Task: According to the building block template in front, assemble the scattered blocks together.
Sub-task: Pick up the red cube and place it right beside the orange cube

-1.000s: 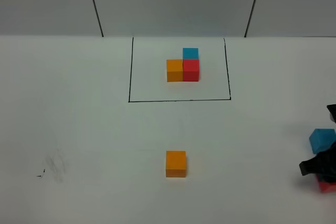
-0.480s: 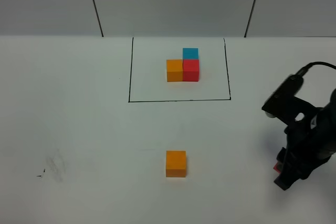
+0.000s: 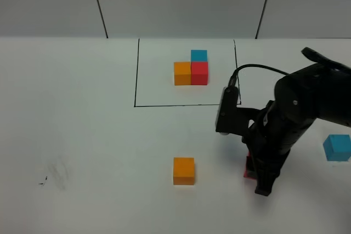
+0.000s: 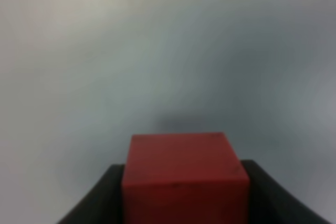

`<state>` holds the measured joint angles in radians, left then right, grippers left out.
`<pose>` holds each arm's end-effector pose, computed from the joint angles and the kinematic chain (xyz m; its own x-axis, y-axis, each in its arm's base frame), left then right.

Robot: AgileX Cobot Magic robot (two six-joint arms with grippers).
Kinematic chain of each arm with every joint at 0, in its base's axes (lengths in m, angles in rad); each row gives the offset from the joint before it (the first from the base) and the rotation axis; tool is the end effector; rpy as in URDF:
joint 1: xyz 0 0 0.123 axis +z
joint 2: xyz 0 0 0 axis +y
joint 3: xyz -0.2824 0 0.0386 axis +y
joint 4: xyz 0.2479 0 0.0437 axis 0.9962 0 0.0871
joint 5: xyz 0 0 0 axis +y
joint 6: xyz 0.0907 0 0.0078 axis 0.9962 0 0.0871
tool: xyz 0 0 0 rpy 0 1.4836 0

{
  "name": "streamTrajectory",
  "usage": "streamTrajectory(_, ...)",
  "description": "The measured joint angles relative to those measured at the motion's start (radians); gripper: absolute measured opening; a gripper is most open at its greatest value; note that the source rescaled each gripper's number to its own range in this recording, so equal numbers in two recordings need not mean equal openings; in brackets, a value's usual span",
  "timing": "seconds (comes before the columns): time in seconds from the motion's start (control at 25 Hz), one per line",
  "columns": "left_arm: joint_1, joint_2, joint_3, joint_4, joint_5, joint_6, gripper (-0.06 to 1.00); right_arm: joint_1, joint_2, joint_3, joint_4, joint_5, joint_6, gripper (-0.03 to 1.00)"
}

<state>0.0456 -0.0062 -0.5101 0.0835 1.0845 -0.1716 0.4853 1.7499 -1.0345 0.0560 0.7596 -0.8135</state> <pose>-0.0084 0.0063 0.2782 -0.4422 -0.1521 -0.8839 -0.1707 0.9818 -0.0835 0.2819 0.1526 0.1749 -0.2928 -0.9432 -0.1573 -0.9453 0.3102 -0.1005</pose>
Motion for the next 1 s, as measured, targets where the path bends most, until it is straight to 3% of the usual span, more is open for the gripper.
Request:
streamTrajectory(0.48,0.000,0.000,0.000,0.000,0.000,0.000,0.57,0.091,0.173,-0.169,0.036,0.001,-0.075,0.27)
streamTrajectory(1.0,0.000,0.000,0.000,0.000,0.000,0.000,0.57,0.136,0.179,-0.186,0.034,-0.003,-0.097,0.27)
